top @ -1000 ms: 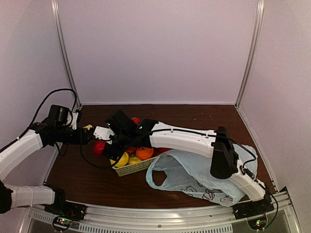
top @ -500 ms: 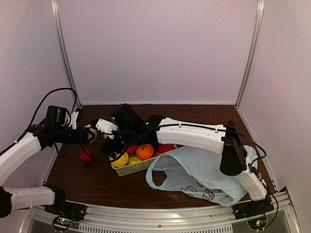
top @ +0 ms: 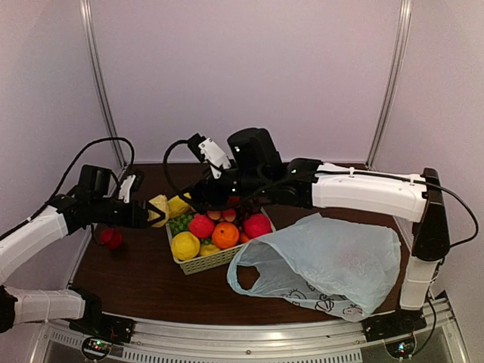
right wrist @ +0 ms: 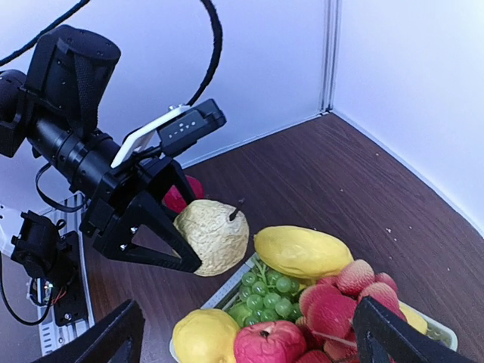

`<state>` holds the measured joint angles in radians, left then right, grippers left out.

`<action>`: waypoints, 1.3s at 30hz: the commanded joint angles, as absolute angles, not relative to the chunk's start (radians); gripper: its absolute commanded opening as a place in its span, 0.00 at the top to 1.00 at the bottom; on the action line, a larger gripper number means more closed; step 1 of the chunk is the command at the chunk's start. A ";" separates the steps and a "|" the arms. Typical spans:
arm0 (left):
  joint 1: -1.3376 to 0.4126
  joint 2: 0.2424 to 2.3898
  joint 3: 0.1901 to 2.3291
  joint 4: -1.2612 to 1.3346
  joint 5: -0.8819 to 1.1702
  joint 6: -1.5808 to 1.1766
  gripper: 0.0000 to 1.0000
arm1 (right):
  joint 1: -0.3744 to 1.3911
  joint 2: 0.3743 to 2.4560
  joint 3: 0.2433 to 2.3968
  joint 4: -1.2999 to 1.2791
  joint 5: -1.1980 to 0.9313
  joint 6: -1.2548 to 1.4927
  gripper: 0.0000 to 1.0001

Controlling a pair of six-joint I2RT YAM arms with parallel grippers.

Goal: Untie the knot of the plastic bag and take out the fruit

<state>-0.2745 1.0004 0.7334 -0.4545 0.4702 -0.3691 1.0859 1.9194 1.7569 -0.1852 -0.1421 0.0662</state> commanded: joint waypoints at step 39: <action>-0.459 1.248 0.823 -0.444 0.276 -0.202 0.10 | 1.035 1.440 1.080 0.085 -0.052 0.246 0.03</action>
<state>-0.4530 1.2629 0.8131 -0.4419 0.2947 -0.1940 1.0397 1.4738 1.1095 0.0723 -0.0654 0.2245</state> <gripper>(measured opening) 0.893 0.970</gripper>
